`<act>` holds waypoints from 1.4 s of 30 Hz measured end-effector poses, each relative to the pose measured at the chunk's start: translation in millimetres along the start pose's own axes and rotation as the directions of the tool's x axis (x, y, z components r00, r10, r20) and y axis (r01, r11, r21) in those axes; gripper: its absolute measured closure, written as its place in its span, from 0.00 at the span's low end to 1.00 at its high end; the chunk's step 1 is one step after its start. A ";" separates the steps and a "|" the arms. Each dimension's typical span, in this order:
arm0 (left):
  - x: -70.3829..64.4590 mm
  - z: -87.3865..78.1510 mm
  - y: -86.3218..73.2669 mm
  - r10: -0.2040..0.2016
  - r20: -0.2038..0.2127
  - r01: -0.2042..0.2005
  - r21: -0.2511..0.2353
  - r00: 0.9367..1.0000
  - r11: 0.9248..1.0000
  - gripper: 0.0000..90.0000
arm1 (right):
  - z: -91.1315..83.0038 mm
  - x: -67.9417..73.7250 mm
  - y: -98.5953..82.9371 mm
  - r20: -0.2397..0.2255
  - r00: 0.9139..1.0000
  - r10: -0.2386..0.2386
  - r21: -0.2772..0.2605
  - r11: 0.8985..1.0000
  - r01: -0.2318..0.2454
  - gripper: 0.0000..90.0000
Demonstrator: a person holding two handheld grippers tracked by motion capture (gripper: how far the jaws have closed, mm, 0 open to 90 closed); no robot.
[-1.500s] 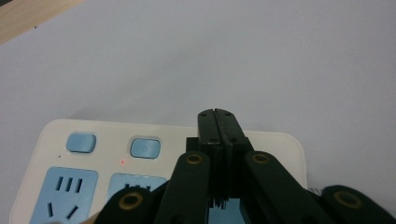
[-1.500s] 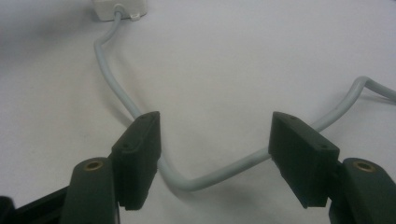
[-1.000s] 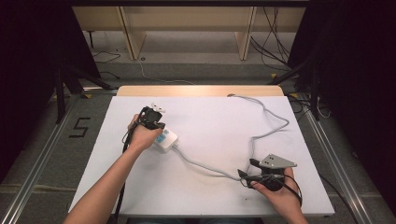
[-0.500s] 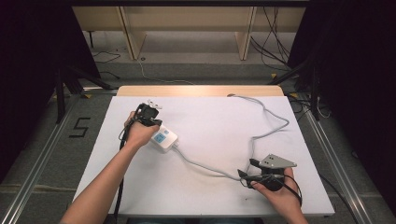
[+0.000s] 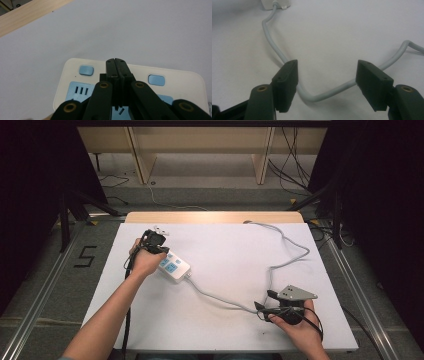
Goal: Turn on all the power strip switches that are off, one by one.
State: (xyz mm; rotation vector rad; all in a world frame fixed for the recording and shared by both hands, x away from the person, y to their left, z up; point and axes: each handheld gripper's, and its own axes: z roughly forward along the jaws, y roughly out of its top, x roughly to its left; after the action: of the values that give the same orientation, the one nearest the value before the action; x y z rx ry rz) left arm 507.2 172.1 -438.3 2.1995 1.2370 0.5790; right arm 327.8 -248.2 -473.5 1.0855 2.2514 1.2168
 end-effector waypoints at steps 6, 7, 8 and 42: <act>5.9 -0.1 1.4 -0.007 -0.011 0.007 -0.002 1.000 1.000 1.00 | 0.0 -0.1 0.0 0.000 1.000 0.000 0.002 1.000 0.000 0.39; 6.7 -0.4 2.2 -0.010 -0.010 0.010 -0.002 1.000 1.000 1.00 | 0.1 0.0 0.0 0.000 1.000 0.001 0.000 1.000 -0.001 0.39; 7.9 -0.8 2.9 -0.006 -0.012 0.006 -0.001 1.000 1.000 1.00 | 0.1 0.0 0.0 0.001 1.000 0.001 0.000 1.000 -0.001 0.39; 33.9 7.7 1.5 -0.057 -0.052 0.057 -0.007 0.997 0.998 0.99 | -0.7 -0.3 0.2 0.000 1.000 0.001 -0.003 1.000 -0.001 0.39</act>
State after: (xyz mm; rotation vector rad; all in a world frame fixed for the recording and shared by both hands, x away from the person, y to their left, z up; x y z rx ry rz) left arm 529.3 199.0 -439.8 2.1498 1.3187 0.6193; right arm 327.6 -248.7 -473.0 1.0858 2.2483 1.2203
